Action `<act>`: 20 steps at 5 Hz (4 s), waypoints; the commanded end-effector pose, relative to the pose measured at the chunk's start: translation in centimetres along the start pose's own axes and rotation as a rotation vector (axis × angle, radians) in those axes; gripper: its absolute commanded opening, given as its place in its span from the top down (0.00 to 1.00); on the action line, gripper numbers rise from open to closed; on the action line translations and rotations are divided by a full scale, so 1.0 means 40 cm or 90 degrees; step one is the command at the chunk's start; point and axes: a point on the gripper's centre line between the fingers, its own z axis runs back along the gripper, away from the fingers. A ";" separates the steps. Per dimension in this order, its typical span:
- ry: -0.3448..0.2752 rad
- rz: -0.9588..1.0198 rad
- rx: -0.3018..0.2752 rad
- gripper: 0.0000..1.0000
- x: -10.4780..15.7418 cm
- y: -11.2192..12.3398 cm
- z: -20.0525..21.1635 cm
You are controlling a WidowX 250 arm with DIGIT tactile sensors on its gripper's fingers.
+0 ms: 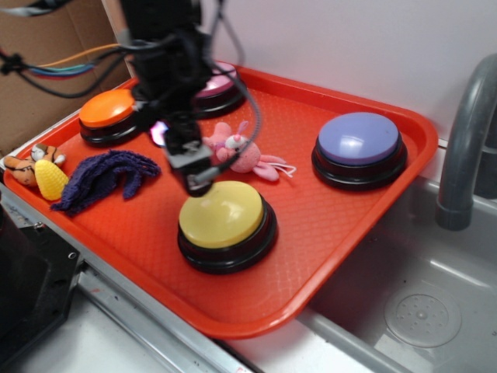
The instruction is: Push the yellow button.
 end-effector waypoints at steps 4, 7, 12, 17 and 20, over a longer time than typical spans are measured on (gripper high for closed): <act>-0.066 -0.053 -0.032 0.00 -0.002 -0.086 -0.026; -0.019 -0.077 -0.029 0.00 0.014 -0.081 -0.066; -0.038 -0.052 -0.046 0.00 0.011 -0.040 0.101; -0.032 -0.048 -0.023 0.00 -0.003 -0.052 0.161; -0.044 -0.047 -0.014 0.00 -0.007 -0.048 0.179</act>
